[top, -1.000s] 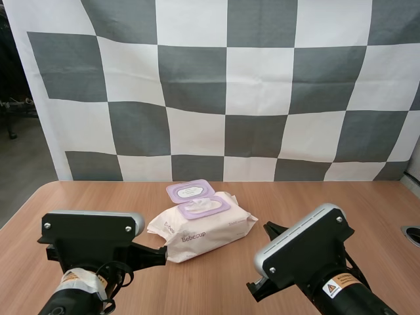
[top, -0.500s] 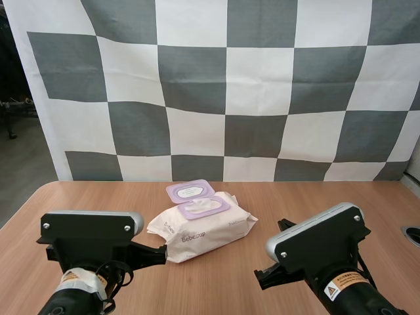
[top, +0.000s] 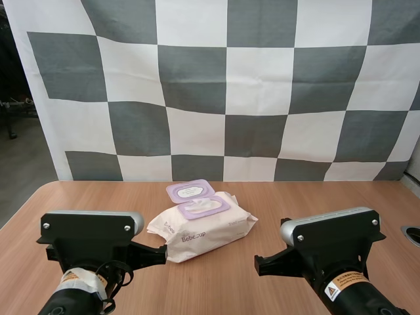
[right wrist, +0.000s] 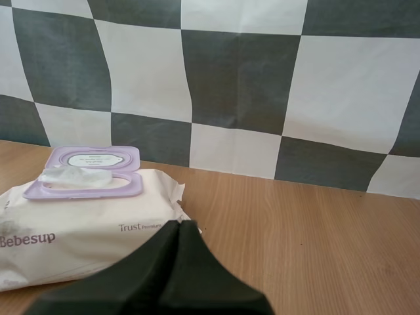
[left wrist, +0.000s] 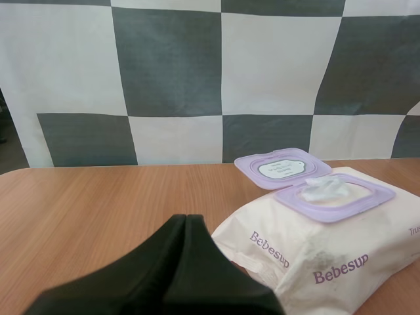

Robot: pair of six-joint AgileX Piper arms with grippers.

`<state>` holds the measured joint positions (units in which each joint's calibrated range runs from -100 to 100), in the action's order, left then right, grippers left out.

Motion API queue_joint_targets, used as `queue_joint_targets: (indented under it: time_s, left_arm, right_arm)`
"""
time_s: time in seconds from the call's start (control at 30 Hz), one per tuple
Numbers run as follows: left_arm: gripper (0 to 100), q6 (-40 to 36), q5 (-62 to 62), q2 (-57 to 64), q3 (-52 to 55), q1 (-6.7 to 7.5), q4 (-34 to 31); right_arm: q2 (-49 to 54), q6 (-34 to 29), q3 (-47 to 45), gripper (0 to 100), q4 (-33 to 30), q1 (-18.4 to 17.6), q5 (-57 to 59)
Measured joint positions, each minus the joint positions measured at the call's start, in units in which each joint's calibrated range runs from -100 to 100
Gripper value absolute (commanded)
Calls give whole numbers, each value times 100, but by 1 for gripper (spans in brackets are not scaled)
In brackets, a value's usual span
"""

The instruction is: Open the wet wipes lid

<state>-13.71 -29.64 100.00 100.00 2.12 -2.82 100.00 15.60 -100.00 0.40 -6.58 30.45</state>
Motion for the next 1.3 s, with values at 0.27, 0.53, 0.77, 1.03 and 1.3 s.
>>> queue_joint_targets:
  time_s: [0.27,0.53,0.77,1.03,1.3]
  left_arm:
    - [0,0,-1,0,0,0,0]
    - [0,0,-1,0,0,0,0]
    - [0,0,-1,0,0,0,0]
    - [0,0,-1,0,0,0,0]
    - [0,0,-1,0,0,0,0]
  right_arm:
    - [0,0,0,0,0,0,0]
    - [0,0,0,0,-426,0,0]
    - [0,0,0,0,-248,0,0]
    - [0,0,0,0,-248,0,133]
    - [0,0,0,0,-368,0,133]
